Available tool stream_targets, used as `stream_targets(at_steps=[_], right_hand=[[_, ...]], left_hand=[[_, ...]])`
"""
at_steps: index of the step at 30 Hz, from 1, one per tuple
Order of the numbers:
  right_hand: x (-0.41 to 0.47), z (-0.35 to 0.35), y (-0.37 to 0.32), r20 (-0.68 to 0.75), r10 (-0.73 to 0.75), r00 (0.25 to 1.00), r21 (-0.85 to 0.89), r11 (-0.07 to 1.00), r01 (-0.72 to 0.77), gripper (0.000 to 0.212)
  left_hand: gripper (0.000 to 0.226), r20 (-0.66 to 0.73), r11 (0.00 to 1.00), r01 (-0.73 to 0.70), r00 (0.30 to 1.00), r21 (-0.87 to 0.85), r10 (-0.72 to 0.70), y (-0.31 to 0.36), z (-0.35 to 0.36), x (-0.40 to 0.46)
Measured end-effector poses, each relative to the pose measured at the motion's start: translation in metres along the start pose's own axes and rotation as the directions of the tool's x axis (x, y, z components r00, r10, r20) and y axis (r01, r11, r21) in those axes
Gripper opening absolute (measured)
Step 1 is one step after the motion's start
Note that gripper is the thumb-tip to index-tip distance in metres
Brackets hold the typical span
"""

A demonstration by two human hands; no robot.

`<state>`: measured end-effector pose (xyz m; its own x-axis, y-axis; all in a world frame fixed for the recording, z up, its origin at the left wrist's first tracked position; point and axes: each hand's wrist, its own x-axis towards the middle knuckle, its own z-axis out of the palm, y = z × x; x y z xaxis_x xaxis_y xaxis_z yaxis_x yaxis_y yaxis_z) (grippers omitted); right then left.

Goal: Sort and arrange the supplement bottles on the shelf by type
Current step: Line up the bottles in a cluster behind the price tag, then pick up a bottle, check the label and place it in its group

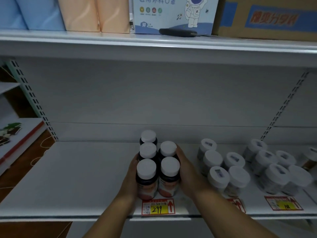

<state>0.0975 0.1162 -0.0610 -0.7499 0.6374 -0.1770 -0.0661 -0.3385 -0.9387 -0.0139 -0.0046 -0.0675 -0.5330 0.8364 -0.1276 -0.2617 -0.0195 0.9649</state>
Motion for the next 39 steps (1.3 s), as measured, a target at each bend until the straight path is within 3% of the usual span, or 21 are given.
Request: stream_targets(at_steps=[6, 9, 11, 14, 17, 21, 23, 27, 29, 31, 36, 39], right_hand=[[-0.004, -0.002, -0.002, 0.003, 0.055, 0.998, -0.073, 0.996, -0.054, 0.051], [-0.012, -0.002, -0.019, -0.002, 0.026, 1.0, -0.181, 0.983, -0.026, 0.039], [-0.016, -0.01, -0.035, -0.054, -0.037, 0.998, -0.248, 0.968, 0.023, 0.039], [-0.025, -0.032, -0.062, -0.09, -0.128, 0.988, -0.282, 0.954, 0.098, 0.036], [-0.038, -0.06, -0.087, -0.131, -0.261, 0.957, -0.412, 0.892, 0.187, 0.028], [-0.051, -0.101, -0.108, -0.191, -0.291, 0.937, -0.372, 0.905, 0.206, 0.025], [-0.058, -0.124, -0.112, -0.19, -0.26, 0.947, -0.371, 0.912, 0.176, 0.023], [-0.069, -0.172, -0.105, -0.203, -0.253, 0.946, -0.43, 0.891, 0.146, 0.034], [-0.071, -0.187, -0.092, -0.199, -0.237, 0.951, -0.493, 0.863, 0.112, 0.045], [-0.069, -0.195, -0.076, -0.214, -0.151, 0.965, -0.505, 0.863, 0.023, 0.05], [-0.062, -0.2, -0.047, -0.204, -0.038, 0.978, -0.589, 0.803, -0.091, 0.055], [-0.06, -0.198, -0.042, -0.157, -0.041, 0.987, -0.479, 0.877, -0.039, 0.049]], left_hand=[[0.042, 0.024, 0.998, 0.029, 0.999, 0.053, -0.031, -0.007, -0.01, 0.005], [0.035, -0.009, 0.996, 0.033, 0.999, 0.077, -0.032, -0.003, -0.014, 0.007], [0.027, -0.123, 0.971, -0.114, 0.982, 0.212, 0.142, 0.009, -0.02, 0.007], [0.041, -0.164, 0.824, -0.379, 0.862, 0.42, 0.48, 0.043, -0.021, 0.002], [0.04, -0.126, 0.727, -0.485, 0.784, 0.487, 0.608, 0.07, 0.005, -0.013], [0.037, -0.086, 0.666, -0.559, 0.731, 0.494, 0.677, 0.076, 0.066, -0.044], [0.035, -0.078, 0.716, -0.559, 0.763, 0.419, 0.642, 0.067, 0.094, -0.048], [0.031, -0.092, 0.758, -0.441, 0.834, 0.48, 0.544, 0.035, 0.145, -0.032], [0.031, -0.117, 0.86, -0.328, 0.909, 0.391, 0.4, 0.01, 0.162, -0.023], [0.046, -0.142, 0.923, -0.197, 0.956, 0.332, 0.255, -0.014, 0.176, -0.015], [0.048, -0.252, 0.992, 0.078, 0.966, 0.094, -0.053, -0.042, 0.194, 0.01], [0.037, -0.22, 0.993, 0.088, 0.973, 0.079, -0.068, -0.045, 0.205, 0.012]])
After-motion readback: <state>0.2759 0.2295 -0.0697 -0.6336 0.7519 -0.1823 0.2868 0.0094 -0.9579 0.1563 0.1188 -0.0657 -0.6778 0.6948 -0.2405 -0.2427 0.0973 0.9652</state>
